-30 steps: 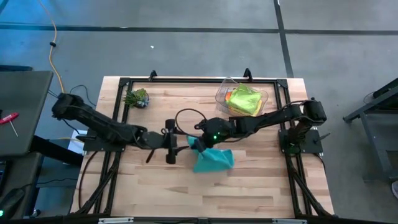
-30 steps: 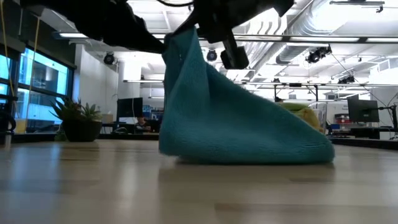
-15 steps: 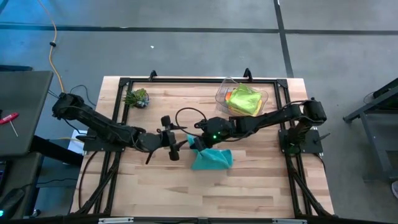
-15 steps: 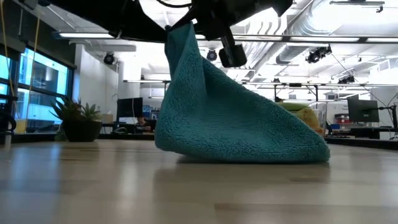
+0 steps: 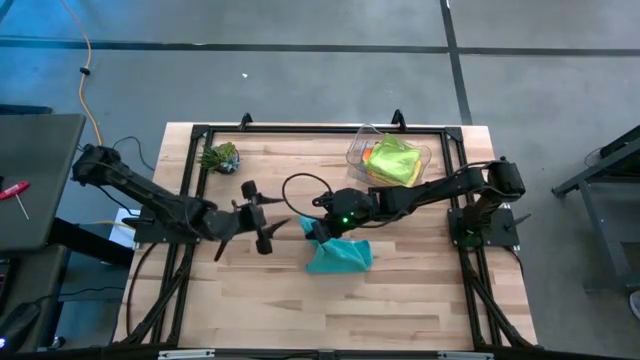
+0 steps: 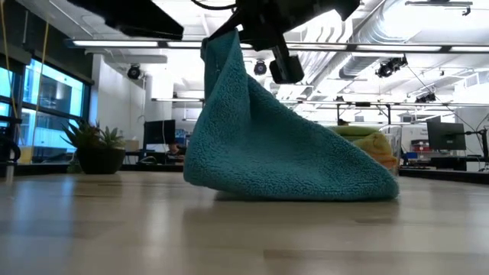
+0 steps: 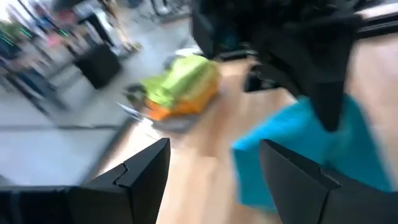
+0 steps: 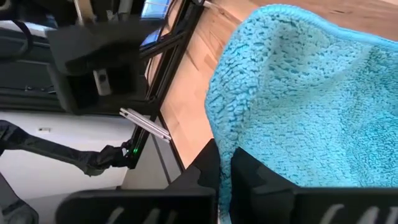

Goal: Fold microfiber towels
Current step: Fold the blue microfiber towel

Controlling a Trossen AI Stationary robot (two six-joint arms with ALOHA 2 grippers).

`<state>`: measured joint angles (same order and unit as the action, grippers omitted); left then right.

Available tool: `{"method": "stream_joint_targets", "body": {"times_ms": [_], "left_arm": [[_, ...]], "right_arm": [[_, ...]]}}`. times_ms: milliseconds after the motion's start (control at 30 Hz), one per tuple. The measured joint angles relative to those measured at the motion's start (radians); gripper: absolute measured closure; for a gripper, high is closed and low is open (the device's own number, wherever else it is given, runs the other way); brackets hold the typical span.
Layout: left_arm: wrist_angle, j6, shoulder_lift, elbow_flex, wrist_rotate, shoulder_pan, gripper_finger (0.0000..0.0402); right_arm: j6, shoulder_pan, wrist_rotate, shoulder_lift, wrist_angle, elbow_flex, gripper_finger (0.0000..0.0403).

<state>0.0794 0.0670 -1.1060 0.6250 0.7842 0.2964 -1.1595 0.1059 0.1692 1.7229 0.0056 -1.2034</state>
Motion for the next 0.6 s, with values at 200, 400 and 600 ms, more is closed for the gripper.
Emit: {"method": "stream_joint_targets", "body": {"times_ms": [200, 400, 600], "left_arm": [[0.025, -0.189, -0.081, -0.018, -0.115, 0.001, 0.0166], [0.236, -0.213, -0.240, -0.020, -0.015, 0.013, 0.0166], [0.329, -0.195, -0.270, -0.019, 0.163, 0.034, 0.0166]], "right_arm": [[-0.006, 0.000, -0.010, 0.000, 0.007, 0.000, 0.0403], [-0.011, 0.000, -0.010, 0.000, 0.010, 0.000, 0.0403], [-0.018, 0.000, -0.010, 0.000, 0.010, 0.000, 0.0403]]}}
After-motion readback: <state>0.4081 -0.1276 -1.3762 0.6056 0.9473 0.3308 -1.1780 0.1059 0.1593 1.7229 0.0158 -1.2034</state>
